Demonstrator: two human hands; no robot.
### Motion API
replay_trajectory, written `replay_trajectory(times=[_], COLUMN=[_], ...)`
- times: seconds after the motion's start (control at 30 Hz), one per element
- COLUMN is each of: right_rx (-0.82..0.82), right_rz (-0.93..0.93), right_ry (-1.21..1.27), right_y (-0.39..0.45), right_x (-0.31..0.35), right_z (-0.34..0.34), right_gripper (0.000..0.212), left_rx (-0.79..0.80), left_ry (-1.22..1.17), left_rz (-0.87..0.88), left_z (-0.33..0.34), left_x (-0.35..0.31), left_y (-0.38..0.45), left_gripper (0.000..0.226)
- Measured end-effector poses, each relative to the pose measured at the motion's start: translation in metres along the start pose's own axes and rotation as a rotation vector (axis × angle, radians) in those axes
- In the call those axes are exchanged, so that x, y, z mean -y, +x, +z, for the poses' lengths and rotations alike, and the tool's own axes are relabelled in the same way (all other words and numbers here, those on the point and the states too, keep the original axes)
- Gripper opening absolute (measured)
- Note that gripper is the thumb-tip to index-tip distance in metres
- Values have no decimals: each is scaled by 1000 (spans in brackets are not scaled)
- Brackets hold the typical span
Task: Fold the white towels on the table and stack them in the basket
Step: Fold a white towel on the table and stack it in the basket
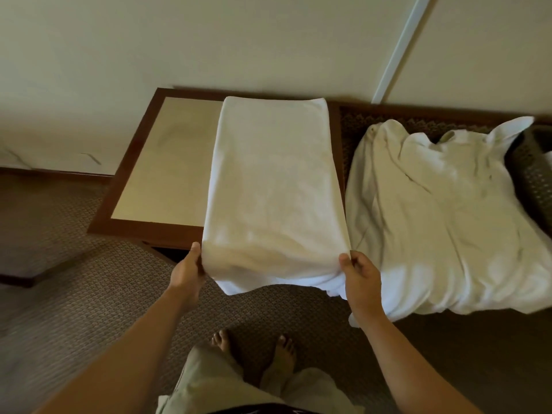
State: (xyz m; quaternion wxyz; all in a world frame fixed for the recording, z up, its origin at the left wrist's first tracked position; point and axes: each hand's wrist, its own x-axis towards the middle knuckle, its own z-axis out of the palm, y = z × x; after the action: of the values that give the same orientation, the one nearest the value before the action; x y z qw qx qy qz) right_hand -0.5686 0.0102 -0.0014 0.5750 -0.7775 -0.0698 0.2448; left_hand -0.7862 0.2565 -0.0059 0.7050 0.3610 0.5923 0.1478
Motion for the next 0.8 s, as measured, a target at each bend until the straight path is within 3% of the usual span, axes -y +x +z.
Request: replay_trajectory(times=[0.13,0.23,0.43,0.53,0.63,0.8], right_rx=[-20,-18,-2,-71,-94,-83], right_rz=[120,105,95,83,139,196], right_ry=[-53,-72,-80,-91,-145,-95], right_y=[5,5,3,2,3,2], right_x=[-7,-8,-6,-11,-22,-22], right_z=[0,0,-4,-5,3,17], right_gripper=[18,24,12,9,12,27], left_rx=[63,160,243,127,-116,-194], left_ry=[18,41,80,316,667,350], left_rz=[-18,-61,-115,74,322,275], left_z=[2,-7,-18,-19,-19,-12], left_x=[-7,-11,-17,-20,-17,-8], left_y=[2,8,14,10,7,7], left_gripper=[29,37,41,27,16,34])
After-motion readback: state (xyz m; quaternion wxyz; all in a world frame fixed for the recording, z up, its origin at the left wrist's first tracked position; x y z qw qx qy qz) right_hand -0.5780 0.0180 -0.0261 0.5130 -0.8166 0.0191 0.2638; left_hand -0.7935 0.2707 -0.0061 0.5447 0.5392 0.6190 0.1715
